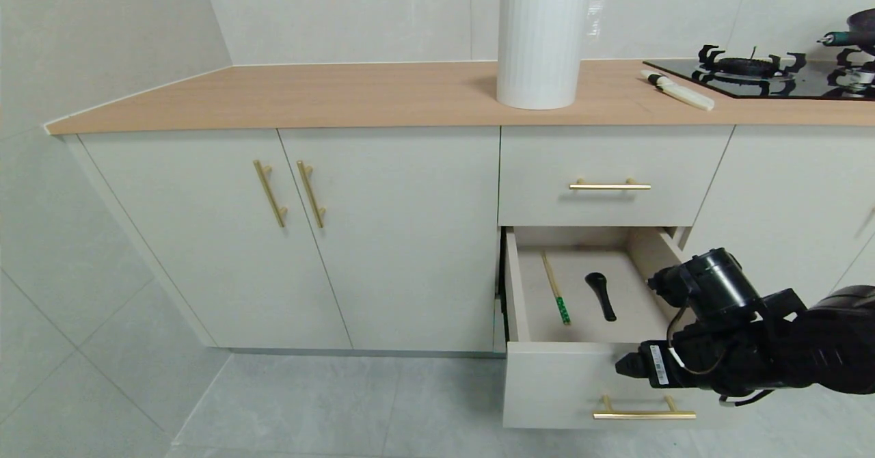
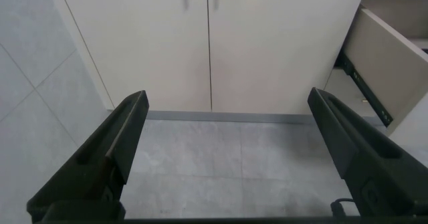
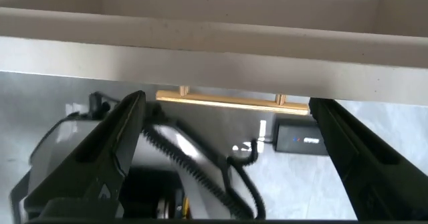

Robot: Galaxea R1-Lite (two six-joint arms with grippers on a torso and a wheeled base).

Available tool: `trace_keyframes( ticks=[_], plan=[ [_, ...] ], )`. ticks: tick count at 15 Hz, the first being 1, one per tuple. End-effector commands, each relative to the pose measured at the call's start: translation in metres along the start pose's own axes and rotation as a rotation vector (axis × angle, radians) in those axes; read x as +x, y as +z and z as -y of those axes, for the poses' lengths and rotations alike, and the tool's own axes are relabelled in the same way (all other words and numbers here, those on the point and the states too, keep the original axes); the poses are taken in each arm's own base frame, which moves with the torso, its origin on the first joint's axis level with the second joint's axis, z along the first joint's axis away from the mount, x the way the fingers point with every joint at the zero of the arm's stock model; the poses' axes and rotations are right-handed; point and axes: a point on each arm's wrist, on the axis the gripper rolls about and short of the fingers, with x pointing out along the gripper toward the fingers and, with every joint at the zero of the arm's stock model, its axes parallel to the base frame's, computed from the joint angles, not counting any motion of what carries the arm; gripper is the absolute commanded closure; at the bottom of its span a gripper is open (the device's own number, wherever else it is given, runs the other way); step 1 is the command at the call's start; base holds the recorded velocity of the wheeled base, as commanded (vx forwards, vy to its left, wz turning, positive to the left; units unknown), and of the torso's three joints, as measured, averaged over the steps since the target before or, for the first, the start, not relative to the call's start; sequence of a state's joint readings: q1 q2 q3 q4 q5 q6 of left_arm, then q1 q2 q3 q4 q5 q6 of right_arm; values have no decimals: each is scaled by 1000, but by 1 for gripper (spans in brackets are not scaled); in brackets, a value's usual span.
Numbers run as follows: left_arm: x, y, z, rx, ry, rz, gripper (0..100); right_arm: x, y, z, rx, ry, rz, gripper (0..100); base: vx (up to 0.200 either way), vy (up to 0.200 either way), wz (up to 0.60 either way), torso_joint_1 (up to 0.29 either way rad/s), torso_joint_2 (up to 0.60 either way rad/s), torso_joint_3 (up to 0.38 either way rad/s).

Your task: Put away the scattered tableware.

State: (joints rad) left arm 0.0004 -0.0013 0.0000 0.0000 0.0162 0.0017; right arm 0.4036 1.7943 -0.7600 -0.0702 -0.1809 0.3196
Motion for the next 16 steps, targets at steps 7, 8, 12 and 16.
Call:
trace_keyframes(
  ticks=[7,8,12,16],
  plan=[
    [0,0,0,0,0,-1,0,47,44,1,34,-31,35,0,0,0,0,0,0,0],
    [0,0,0,0,2,-1,0,52,51,0,39,-30,47,0,0,0,0,0,0,0],
    [0,0,0,0,0,-1,0,68,70,-3,62,-26,96,0,0,0,0,0,0,0],
    [0,0,0,0,2,-1,0,88,74,-5,87,-63,216,0,0,0,0,0,0,0]
  ],
)
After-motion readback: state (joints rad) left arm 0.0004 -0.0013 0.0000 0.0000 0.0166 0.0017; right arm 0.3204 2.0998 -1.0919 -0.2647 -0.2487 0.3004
